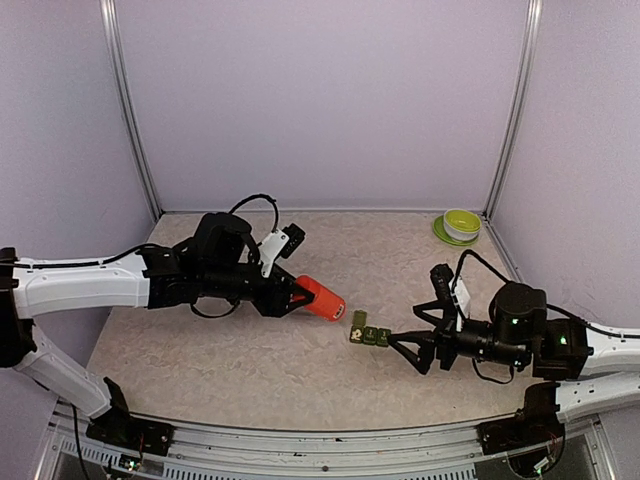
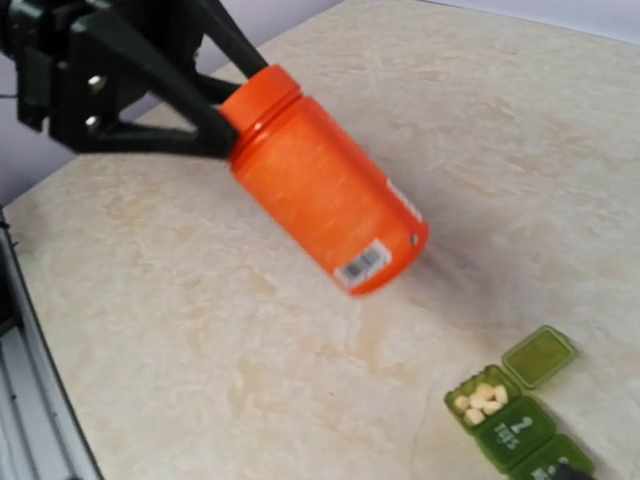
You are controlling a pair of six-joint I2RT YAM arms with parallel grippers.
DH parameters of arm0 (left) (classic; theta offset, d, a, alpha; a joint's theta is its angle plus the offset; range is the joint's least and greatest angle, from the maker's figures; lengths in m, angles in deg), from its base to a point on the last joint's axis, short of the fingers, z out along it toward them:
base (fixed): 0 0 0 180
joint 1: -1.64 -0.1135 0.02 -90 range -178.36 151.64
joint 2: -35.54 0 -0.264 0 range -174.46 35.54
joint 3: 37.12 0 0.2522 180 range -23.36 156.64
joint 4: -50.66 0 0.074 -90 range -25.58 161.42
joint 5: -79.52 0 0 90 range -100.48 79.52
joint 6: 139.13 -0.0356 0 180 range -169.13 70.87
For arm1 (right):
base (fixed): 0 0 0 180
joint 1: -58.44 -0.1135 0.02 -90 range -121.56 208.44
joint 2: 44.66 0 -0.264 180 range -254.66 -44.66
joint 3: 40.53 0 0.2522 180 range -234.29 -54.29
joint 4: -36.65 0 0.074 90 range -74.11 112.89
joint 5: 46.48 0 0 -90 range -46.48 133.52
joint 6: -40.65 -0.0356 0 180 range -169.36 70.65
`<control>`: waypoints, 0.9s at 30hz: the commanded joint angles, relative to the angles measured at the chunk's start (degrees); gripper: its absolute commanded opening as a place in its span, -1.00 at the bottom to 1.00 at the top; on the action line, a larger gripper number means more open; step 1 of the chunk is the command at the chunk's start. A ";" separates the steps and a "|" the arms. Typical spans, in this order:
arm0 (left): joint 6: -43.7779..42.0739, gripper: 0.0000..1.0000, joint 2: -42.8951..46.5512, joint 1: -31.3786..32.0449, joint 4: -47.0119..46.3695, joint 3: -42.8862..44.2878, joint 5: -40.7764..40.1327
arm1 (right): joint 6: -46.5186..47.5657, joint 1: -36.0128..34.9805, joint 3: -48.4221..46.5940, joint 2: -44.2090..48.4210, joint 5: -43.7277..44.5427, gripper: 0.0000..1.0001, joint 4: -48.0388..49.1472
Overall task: Sort the pills into containers
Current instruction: Place the pill bottle at the center of the board.
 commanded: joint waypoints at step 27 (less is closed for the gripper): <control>-5.37 -0.77 -14.34 -7.70 17.15 14.44 -24.75 | -1.71 0.13 4.10 1.00 2.05 1.00 0.82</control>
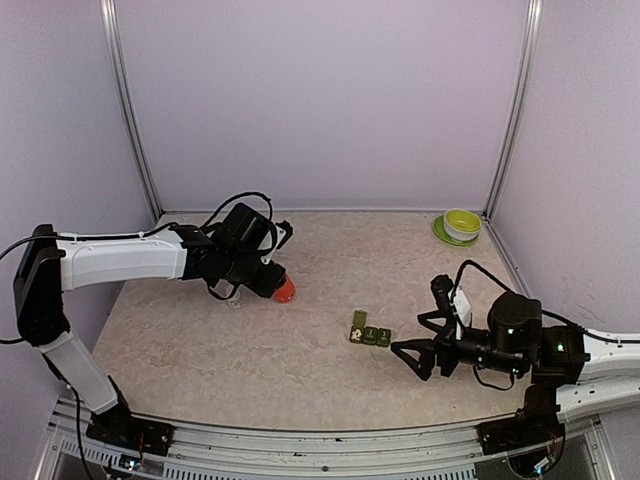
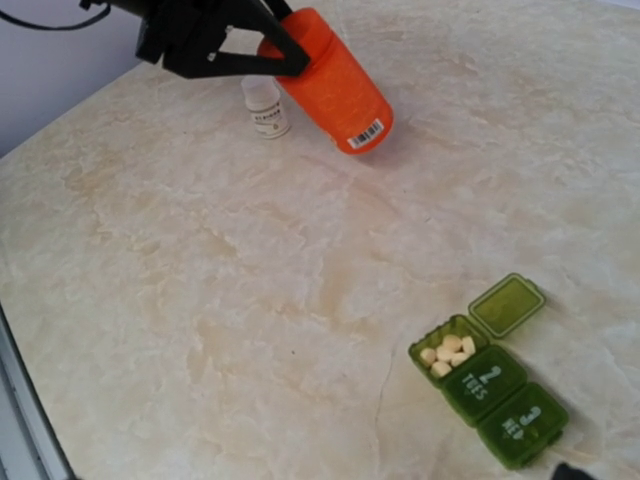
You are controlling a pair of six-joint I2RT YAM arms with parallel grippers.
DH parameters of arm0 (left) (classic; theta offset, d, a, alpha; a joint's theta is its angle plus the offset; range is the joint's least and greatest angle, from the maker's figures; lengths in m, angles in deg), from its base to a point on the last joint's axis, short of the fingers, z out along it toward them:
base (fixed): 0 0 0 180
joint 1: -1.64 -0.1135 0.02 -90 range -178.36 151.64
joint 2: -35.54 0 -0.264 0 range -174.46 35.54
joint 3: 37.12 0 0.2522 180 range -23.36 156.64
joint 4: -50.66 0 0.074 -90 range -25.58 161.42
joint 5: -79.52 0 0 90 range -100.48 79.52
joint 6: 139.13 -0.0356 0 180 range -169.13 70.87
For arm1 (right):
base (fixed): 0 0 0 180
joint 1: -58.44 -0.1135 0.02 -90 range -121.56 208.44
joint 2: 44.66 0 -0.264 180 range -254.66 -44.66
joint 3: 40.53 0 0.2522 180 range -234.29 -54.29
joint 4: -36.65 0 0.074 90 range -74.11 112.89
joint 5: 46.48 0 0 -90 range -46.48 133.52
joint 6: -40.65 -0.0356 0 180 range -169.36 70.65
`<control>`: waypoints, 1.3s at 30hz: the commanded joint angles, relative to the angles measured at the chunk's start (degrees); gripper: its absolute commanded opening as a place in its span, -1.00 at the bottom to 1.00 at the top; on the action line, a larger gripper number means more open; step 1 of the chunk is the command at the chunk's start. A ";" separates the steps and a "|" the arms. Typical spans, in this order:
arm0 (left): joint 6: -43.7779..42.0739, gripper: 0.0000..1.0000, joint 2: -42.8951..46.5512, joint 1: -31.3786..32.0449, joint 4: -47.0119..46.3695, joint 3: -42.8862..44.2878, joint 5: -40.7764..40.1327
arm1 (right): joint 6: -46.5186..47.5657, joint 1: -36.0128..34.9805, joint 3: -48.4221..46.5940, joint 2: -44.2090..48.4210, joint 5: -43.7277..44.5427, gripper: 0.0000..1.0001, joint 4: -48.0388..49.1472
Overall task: Sort the pills into containers
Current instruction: Place the pill bottle at the center of the board.
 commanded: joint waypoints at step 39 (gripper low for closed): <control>0.02 -0.39 -4.61 -2.25 10.60 5.49 -6.68 | -0.28 0.16 0.56 -8.50 -2.04 1.00 6.82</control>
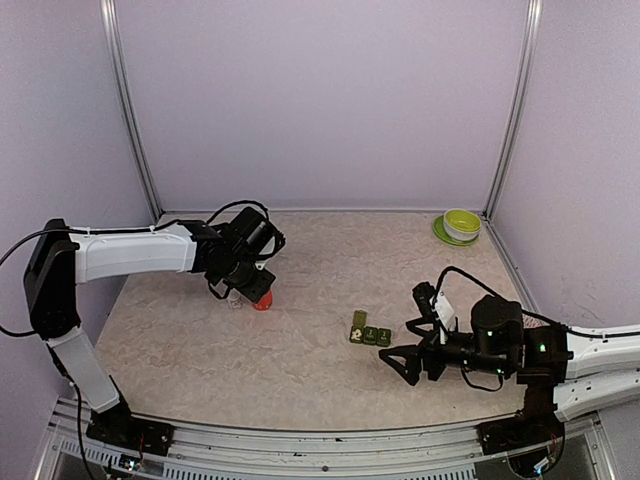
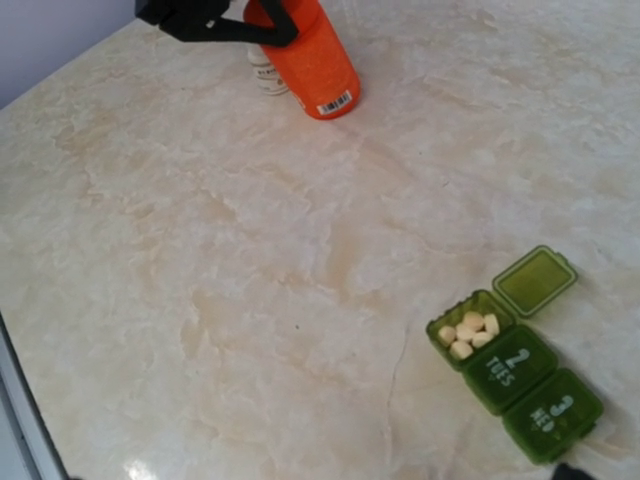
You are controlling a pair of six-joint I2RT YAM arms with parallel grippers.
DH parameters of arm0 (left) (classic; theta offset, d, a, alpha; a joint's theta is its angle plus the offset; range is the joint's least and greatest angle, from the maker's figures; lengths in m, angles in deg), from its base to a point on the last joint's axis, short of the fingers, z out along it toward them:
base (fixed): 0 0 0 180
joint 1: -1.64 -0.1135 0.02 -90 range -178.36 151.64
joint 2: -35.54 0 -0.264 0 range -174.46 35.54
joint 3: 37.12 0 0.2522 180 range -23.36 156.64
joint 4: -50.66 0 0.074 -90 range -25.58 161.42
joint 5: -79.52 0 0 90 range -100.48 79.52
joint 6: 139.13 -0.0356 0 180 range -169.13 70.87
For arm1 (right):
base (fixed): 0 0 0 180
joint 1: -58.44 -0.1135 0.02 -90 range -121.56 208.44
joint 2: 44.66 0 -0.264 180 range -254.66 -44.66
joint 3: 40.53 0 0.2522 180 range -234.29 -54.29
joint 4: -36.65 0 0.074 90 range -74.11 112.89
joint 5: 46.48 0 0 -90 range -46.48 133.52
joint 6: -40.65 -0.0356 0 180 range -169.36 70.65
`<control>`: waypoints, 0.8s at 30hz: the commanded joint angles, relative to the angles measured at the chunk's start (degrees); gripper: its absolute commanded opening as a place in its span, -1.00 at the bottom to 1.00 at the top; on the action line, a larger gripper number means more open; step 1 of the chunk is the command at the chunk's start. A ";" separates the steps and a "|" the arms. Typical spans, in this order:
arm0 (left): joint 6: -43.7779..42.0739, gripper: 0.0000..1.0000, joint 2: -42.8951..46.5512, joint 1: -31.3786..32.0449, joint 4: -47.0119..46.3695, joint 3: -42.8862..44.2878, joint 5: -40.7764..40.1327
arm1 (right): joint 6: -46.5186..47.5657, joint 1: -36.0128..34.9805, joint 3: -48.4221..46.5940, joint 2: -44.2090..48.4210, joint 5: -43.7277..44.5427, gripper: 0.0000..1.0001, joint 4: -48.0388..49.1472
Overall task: Sort the pills into containers
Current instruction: Place the pill bottle at the center of the board.
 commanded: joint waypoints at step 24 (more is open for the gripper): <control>1.16 0.55 2.30 -1.63 -4.02 1.63 -1.12 | 3.37 2.21 3.08 -4.81 1.01 1.00 4.70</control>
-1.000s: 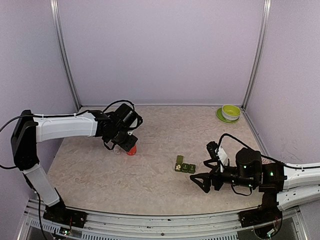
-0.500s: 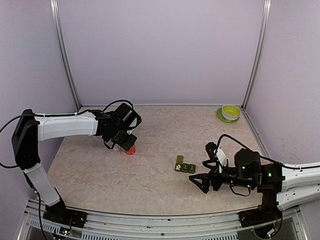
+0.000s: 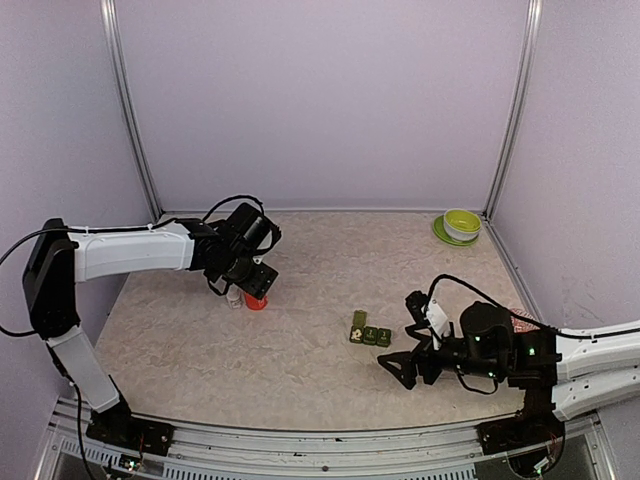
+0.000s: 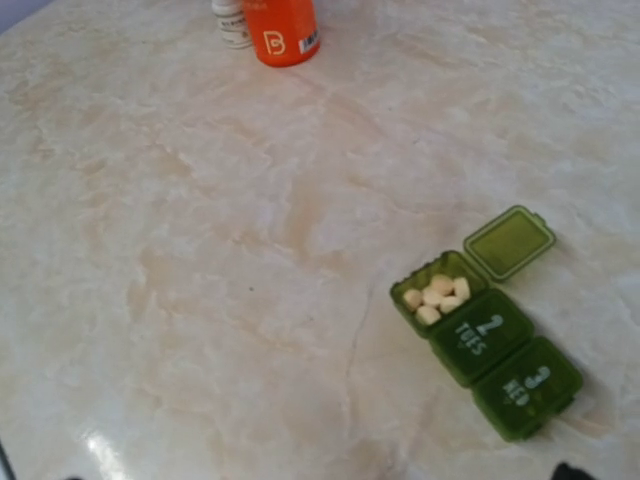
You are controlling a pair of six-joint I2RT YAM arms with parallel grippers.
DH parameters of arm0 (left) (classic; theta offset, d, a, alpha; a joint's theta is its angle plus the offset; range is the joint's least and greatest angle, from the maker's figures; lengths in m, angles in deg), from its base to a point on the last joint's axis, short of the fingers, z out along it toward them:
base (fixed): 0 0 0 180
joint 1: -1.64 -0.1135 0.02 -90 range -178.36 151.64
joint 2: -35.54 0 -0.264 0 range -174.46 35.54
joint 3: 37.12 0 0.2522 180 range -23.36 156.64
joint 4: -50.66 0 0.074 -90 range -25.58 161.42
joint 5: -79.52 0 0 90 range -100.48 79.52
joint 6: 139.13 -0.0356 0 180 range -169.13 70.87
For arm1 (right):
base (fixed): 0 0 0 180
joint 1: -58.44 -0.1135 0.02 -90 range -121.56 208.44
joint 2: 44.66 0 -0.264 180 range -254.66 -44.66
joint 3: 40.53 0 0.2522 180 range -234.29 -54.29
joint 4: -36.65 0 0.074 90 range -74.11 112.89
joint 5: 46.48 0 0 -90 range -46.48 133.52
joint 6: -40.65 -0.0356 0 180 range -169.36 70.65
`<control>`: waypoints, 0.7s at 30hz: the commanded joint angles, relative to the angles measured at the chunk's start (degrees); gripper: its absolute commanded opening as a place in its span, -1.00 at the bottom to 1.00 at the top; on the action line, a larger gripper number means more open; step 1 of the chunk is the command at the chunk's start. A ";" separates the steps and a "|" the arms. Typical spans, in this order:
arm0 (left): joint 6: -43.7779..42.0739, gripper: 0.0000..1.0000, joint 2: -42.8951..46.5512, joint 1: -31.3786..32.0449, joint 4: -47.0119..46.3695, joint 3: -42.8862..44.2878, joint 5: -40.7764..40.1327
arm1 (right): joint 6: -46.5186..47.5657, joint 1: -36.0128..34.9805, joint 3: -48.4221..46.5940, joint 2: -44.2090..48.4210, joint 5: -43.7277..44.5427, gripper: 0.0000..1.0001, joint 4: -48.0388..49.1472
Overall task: Sort the pills into containers
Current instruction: Place the pill bottle at the center of the board.
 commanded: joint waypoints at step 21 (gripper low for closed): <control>4.69 0.97 11.71 2.42 -23.07 -7.84 23.70 | -0.37 12.68 -0.59 -11.23 -13.22 0.99 10.50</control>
